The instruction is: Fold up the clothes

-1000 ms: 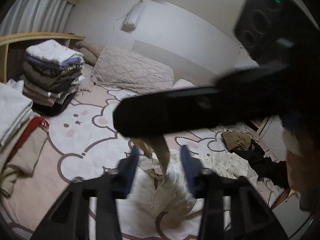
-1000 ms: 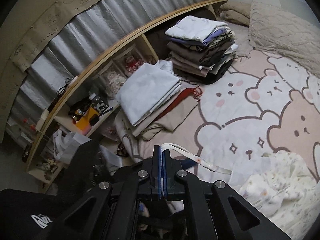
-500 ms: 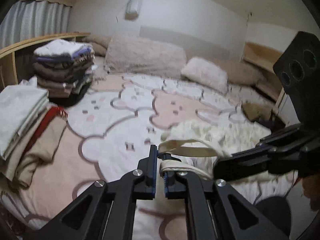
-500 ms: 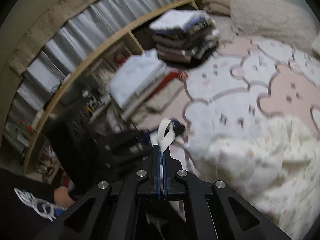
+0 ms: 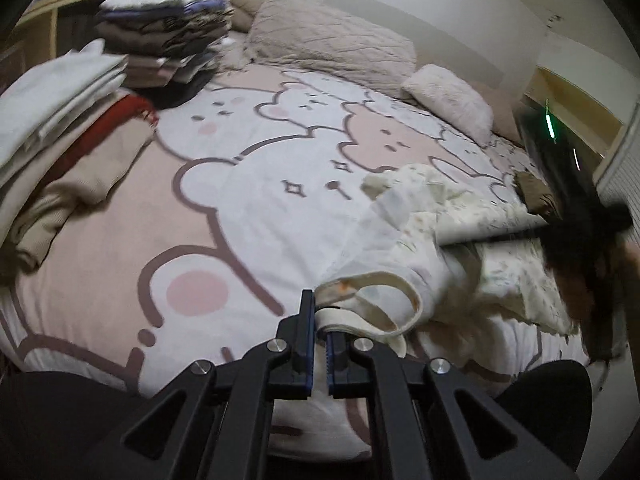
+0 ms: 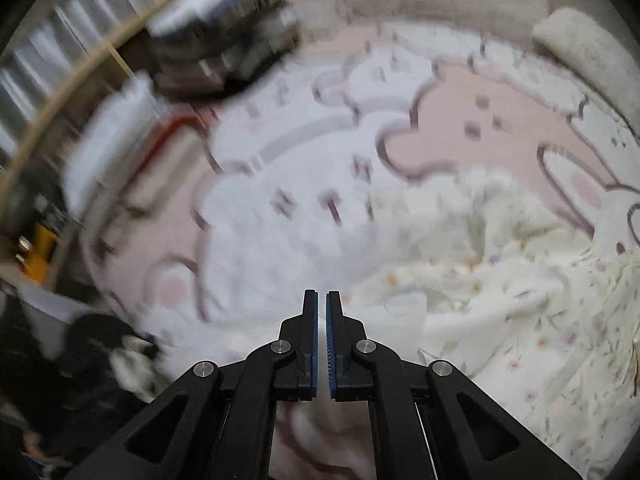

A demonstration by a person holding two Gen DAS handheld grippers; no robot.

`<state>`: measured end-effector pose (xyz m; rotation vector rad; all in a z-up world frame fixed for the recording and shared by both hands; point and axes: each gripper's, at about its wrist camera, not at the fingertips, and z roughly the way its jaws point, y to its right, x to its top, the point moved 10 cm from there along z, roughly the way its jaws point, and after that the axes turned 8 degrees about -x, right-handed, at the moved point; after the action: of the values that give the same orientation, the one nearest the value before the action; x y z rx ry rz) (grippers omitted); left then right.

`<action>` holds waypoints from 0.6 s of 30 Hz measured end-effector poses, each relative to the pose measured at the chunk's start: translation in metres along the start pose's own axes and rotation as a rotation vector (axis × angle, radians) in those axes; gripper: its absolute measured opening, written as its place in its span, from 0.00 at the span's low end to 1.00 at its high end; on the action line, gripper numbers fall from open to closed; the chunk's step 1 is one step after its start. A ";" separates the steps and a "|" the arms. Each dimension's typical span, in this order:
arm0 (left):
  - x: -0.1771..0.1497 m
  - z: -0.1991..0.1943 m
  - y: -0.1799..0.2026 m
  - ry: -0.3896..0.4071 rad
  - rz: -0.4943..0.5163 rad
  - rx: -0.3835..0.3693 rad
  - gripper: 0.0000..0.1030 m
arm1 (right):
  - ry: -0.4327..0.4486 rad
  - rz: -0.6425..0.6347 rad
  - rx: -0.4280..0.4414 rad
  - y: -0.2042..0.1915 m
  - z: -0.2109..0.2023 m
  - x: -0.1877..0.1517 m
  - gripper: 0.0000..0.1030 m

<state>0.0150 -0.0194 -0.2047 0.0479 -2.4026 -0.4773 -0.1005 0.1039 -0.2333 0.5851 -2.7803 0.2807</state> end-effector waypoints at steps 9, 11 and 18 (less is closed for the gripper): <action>-0.004 0.010 -0.015 -0.034 -0.056 -0.014 0.05 | -0.354 0.046 -0.012 0.029 0.017 -0.146 0.03; -0.006 0.009 -0.014 -0.034 -0.061 -0.020 0.05 | -0.230 0.076 -0.010 0.036 -0.002 -0.115 0.03; -0.014 -0.002 -0.001 -0.033 -0.010 -0.035 0.05 | 0.151 0.145 -0.083 0.067 -0.048 0.011 0.86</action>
<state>0.0269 -0.0184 -0.2126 0.0367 -2.4269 -0.5282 -0.1272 0.1718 -0.1931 0.3283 -2.6764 0.2285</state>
